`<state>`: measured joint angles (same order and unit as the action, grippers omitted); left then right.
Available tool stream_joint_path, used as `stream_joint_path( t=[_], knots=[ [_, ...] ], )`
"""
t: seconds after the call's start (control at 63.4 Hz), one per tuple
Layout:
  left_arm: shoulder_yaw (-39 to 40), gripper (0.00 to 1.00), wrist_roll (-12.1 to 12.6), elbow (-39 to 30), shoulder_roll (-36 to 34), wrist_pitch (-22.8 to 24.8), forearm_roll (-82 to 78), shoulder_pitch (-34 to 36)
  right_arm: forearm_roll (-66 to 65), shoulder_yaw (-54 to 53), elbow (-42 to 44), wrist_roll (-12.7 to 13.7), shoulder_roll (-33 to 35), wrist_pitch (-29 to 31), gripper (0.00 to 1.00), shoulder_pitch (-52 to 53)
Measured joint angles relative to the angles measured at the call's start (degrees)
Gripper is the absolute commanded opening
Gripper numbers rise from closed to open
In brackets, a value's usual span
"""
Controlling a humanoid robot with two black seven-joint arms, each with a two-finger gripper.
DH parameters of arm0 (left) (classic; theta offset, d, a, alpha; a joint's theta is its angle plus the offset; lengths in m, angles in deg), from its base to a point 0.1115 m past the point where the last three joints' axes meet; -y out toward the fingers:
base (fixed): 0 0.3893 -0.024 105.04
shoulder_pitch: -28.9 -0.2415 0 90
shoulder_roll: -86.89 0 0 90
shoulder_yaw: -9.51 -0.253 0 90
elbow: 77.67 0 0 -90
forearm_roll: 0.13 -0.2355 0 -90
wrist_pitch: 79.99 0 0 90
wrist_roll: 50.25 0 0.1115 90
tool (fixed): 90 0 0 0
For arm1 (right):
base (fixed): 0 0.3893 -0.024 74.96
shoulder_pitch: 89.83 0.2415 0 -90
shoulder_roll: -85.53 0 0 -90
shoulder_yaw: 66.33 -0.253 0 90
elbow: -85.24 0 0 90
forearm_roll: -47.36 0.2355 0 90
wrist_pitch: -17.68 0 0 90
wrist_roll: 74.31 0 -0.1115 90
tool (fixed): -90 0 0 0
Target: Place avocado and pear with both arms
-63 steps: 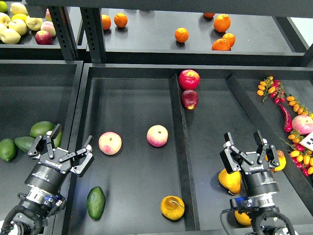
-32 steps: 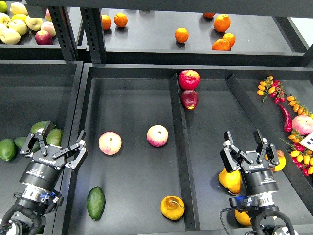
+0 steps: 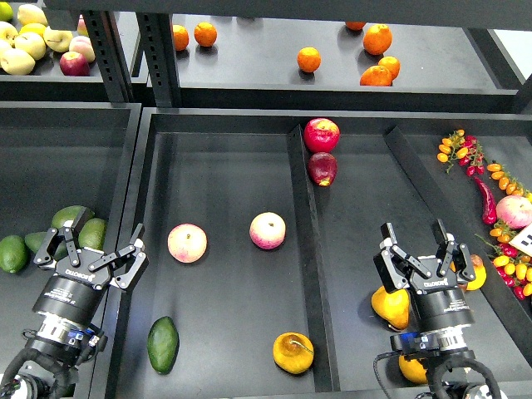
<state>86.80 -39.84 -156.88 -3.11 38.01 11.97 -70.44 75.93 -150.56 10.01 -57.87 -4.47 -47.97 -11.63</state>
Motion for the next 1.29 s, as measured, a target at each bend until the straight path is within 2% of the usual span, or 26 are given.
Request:
stream_joint_path(
  t=[0.379,0.552,0.773,0.915,1.025,1.199,1.215,1.23,1.294],
  knots=[
    [0.1,0.99,0.7,-0.1,0.0,0.0,-0.6,0.1,0.0,0.4,0.1,0.0,0.0,-0.1,1.0,0.0],
    [0.4,0.99,0.2,0.0,0.0,0.0,-0.8,0.5,0.0,0.4,0.2,0.0,0.0,-0.4,1.0,0.5],
    [2.4,1.0,-0.1,0.1,0.0,0.0,-0.9,5.0,0.0,0.0,0.9,0.0,0.0,-2.2,1.0,4.3],
    [4.6,0.99,1.2,0.4,0.0,0.0,-0.8,8.8,0.0,-0.1,0.9,0.0,0.0,-3.2,1.0,5.6],
    [3.8,1.0,3.1,1.7,-1.1,0.0,-1.2,13.1,0.0,-0.1,0.8,0.0,0.0,-3.3,1.0,6.0],
    [-0.8,1.0,7.4,4.6,-10.1,0.0,-3.9,20.7,0.0,-0.2,0.7,0.0,0.0,-3.3,1.0,6.1],
    [-1.2,1.0,7.9,4.8,-11.0,0.0,-4.2,21.3,0.0,-0.2,0.7,0.0,0.0,-3.3,1.0,6.1],
    [-3.2,1.0,9.7,5.8,-14.3,0.0,-4.8,23.7,0.0,-0.2,0.7,0.0,0.0,-3.2,1.0,6.0],
    [-5.4,1.0,11.7,6.6,-17.1,0.0,-5.1,25.5,0.0,-0.2,0.7,0.0,0.0,-3.2,1.0,6.0]
  ],
)
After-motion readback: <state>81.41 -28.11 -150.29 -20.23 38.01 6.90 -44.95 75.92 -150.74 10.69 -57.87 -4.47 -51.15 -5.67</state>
